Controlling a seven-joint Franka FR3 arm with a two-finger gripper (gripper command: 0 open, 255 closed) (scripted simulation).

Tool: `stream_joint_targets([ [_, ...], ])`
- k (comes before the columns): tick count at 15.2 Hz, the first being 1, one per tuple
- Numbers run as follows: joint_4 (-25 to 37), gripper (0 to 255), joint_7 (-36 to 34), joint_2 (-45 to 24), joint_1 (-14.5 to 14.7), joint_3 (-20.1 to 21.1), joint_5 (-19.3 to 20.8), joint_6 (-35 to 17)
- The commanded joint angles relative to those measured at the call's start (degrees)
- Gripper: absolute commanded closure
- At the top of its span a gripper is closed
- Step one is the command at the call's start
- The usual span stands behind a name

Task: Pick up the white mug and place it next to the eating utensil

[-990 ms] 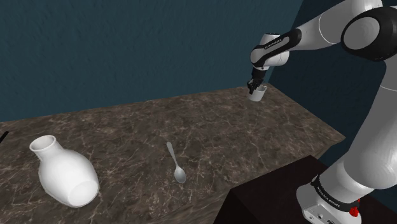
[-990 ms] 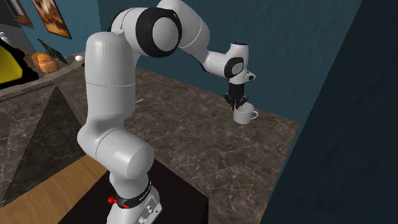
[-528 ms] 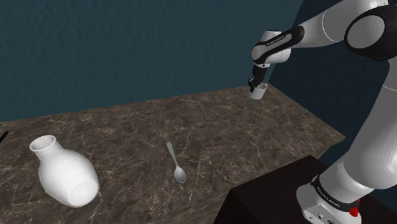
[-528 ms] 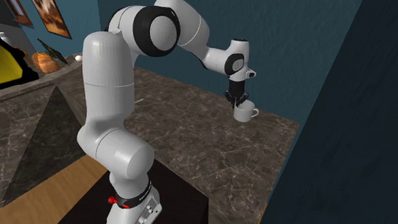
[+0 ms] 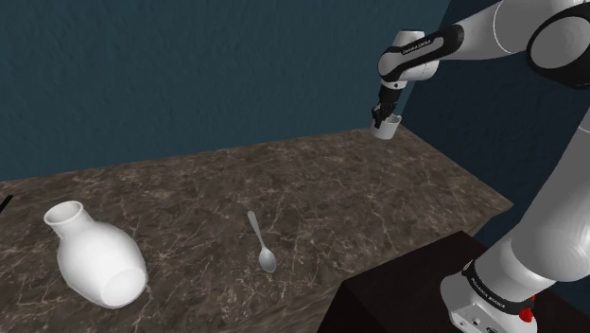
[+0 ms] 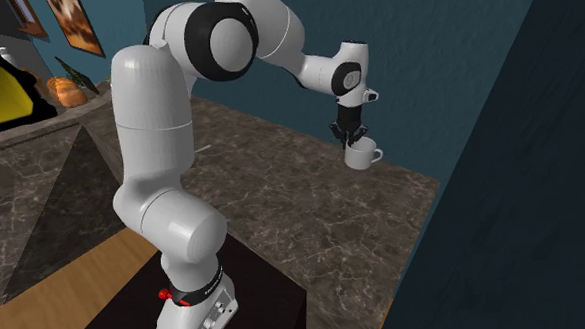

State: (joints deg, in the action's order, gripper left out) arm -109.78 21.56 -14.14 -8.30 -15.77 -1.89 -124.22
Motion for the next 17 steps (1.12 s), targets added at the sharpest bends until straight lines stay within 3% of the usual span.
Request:
stream_joint_targets([
  [1, 0.5, 255, -0.06, 0.72, 0.03, -0.09, 0.22, 1.21],
  [17, 7.8, 255, -0.57, 4.56, 0.31, -0.38, 1.44, 12.21],
])
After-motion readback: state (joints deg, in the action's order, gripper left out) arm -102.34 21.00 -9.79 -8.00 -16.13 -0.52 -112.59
